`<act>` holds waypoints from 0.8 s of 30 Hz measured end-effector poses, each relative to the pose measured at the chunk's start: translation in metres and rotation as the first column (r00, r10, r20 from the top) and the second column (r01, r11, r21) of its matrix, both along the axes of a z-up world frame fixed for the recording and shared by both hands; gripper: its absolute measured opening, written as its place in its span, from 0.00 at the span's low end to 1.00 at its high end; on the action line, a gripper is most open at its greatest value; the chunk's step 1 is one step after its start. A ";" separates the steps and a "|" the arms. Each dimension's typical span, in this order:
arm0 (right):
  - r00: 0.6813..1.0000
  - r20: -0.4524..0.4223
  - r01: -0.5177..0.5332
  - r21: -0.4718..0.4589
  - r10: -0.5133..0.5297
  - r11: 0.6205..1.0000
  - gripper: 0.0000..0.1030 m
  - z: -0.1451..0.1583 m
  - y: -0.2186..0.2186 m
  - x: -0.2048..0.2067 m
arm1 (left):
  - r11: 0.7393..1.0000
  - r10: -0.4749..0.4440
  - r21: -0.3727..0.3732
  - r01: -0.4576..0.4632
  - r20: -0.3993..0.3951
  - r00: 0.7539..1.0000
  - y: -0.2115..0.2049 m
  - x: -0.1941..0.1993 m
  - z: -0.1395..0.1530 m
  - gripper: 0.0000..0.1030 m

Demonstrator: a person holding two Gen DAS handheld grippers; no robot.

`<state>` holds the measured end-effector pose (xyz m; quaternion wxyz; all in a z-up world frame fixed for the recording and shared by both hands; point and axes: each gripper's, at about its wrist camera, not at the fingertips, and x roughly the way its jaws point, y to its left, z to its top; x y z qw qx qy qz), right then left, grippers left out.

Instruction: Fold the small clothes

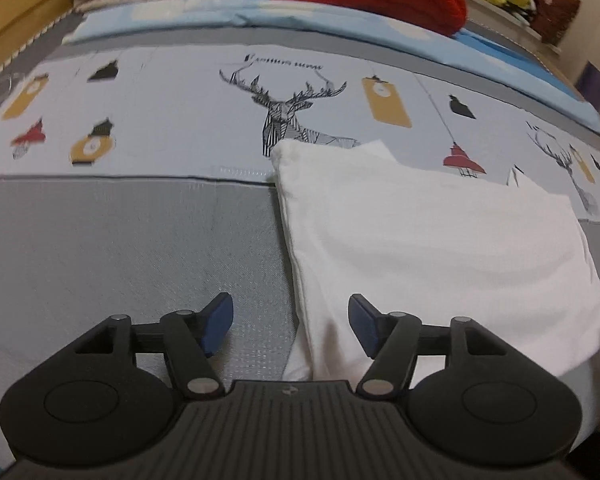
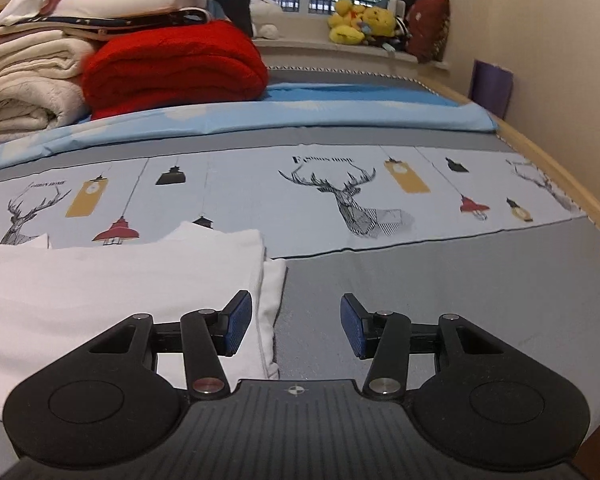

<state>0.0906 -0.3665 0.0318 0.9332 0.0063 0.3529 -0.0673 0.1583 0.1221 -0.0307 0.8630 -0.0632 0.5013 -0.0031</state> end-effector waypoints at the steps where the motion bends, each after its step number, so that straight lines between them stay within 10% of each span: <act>1: 1.000 0.000 -0.001 0.004 0.001 1.000 0.49 -0.001 0.001 -0.002 | 1.000 0.015 -0.017 -0.015 -0.010 1.000 0.002 0.001 -0.004 0.68; 24: 1.000 -0.020 0.005 -0.001 -0.005 1.000 0.49 -0.007 -0.009 0.006 | 0.980 0.146 -0.108 -0.168 -0.186 0.972 0.000 0.043 -0.051 0.72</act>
